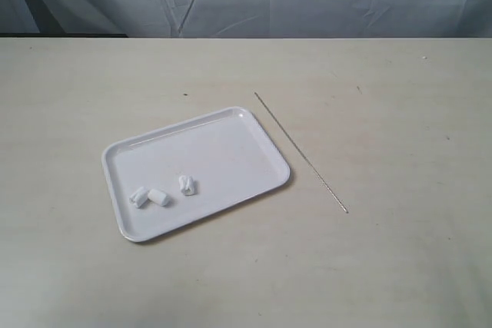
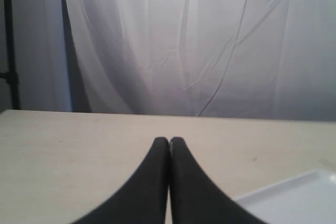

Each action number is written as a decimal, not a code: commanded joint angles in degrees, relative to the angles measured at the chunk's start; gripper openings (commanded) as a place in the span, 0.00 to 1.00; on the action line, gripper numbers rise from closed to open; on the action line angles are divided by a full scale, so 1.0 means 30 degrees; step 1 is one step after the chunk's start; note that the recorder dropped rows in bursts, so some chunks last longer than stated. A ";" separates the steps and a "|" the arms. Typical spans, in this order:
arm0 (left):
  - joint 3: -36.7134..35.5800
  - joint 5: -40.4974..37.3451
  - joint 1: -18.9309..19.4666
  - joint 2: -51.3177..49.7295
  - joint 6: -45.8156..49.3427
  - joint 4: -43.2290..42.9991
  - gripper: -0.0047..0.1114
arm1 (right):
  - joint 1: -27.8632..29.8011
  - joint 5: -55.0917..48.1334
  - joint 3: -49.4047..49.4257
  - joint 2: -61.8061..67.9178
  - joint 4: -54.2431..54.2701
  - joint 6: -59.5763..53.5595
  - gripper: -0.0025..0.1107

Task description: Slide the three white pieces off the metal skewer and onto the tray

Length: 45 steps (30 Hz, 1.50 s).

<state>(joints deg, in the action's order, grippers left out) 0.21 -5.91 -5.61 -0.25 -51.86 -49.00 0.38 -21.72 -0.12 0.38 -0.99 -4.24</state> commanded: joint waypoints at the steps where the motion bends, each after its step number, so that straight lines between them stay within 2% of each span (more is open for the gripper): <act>1: -0.0069 -0.1198 -0.0065 0.0082 1.7030 1.0785 0.04 | 0.0063 0.0300 0.0040 -0.0126 0.0018 -0.0068 0.31; 3: -0.0069 -0.1611 -0.0065 0.0082 1.9623 1.3537 0.04 | 0.0063 0.0282 0.0040 -0.0126 0.0018 -0.0068 0.31; 5: -0.0069 -0.2080 0.0015 0.0082 1.9921 1.3672 0.04 | 0.0063 0.0282 0.0040 -0.0126 0.0018 -0.0068 0.27; 7: -0.0069 -0.2567 0.0536 0.0082 1.9872 1.4193 0.04 | 0.0063 0.0282 0.0040 -0.0126 0.0018 -0.0068 0.14; 8: -0.0069 -0.2487 0.0854 0.0082 1.9843 1.4474 0.04 | 0.0063 0.0282 0.0040 -0.0126 0.0018 -0.0068 0.04; 9: -0.0069 -0.2373 0.1295 0.0082 1.9808 1.4998 0.04 | 0.0063 0.0310 0.0040 -0.0126 0.0018 -0.0068 0.02; 12: -0.0069 -0.2245 0.2224 0.0082 1.9800 1.6333 0.04 | 0.0063 0.0310 0.0040 -0.0126 0.0018 -0.0025 0.02; 18: -0.0069 -0.2612 0.2230 0.0082 1.7788 1.6499 0.04 | 0.0063 0.0310 0.0040 -0.0126 0.0018 -0.0025 0.02; 26: -0.0069 -0.2704 0.2230 0.0082 1.7672 1.6531 0.04 | 0.0063 0.0310 0.0040 -0.0126 0.0052 -0.0025 0.02; 36: -0.0069 -0.4047 0.2230 0.0082 1.7672 1.6461 0.04 | 0.0063 0.0310 0.0040 -0.0126 0.0052 -0.0025 0.02; 39: -0.0069 -0.4458 0.2948 0.0082 1.7672 1.6512 0.04 | 0.0063 0.0310 0.0040 -0.0126 0.0052 -0.0025 0.02; 45: -0.0069 -0.4423 0.2986 0.0082 1.7672 1.6512 0.04 | 0.0063 0.0349 0.0040 -0.0126 0.0043 -0.0025 0.02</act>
<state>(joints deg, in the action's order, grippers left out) 0.21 -19.60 3.35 -0.25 1.48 0.00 0.38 -21.62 -0.12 0.38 -0.99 -4.23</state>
